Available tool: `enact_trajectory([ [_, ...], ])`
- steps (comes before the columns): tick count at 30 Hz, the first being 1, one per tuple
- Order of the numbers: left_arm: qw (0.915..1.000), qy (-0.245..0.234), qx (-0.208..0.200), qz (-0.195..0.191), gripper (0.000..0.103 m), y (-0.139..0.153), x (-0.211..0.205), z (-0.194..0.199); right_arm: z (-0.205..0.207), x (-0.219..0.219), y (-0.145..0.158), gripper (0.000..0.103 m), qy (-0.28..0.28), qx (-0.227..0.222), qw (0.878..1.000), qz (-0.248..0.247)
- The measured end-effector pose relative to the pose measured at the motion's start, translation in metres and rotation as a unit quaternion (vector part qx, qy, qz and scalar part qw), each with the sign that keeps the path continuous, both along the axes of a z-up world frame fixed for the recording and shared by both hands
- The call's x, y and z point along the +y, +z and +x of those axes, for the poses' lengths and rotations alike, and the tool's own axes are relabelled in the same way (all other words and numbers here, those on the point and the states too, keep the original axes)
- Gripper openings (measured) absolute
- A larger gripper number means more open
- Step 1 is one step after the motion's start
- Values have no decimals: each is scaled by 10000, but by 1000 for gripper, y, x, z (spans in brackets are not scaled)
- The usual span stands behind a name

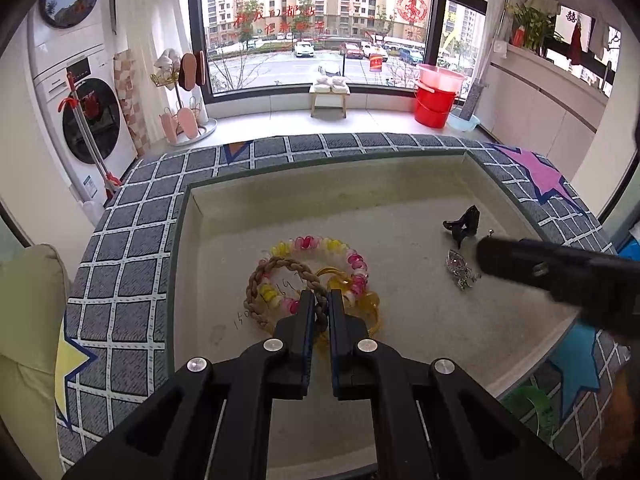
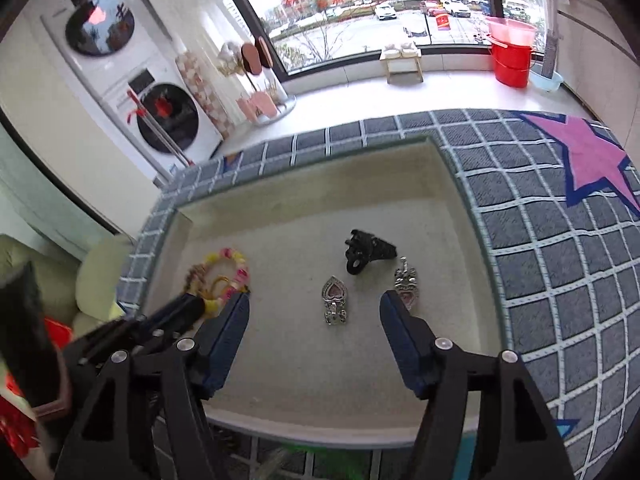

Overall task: Organize jewelry
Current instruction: 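Carry pendant and cord bracelet over the tray and open both tools to release them, then withdraw both tools from the tray back over the mat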

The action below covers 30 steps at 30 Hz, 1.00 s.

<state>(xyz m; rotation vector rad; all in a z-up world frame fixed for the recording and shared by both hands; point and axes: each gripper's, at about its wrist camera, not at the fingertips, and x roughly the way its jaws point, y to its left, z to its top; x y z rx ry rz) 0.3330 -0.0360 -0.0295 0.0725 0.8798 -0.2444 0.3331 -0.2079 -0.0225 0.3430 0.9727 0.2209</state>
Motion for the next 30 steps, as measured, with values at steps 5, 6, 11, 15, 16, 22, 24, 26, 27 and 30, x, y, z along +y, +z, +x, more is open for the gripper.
enact_trajectory([
  [5,10000,13,41,16,20,1,-2,2,-14,-15,12,73,-211,-80,9997,123],
  [6,10000,24,28,3,21,2,-2,3,-15,-18,14,73,-245,-91,9996,147],
  [11,10000,76,-49,24,21,9,-1,2,-28,-38,21,73,-472,-85,9983,339],
  [15,9999,73,-119,-25,21,18,-1,1,-35,-42,21,82,-491,-34,9985,250],
  [16,9999,64,-127,-17,25,19,-1,0,-38,-43,21,82,-496,-43,9985,207],
  [22,9994,134,-294,122,103,19,-8,0,-48,-46,20,82,-566,-21,9981,242],
  [24,9991,144,-367,156,103,20,-8,-1,-50,-48,20,86,-595,-5,9980,224],
  [26,9988,168,-431,154,103,21,-5,-3,-53,-50,22,102,-608,-45,9978,260],
  [27,9988,178,-437,152,103,23,-3,-4,-55,-50,23,103,-630,-96,9977,245],
  [30,9987,185,-473,104,103,27,2,-11,-66,-50,30,103,-714,-420,9963,226],
])
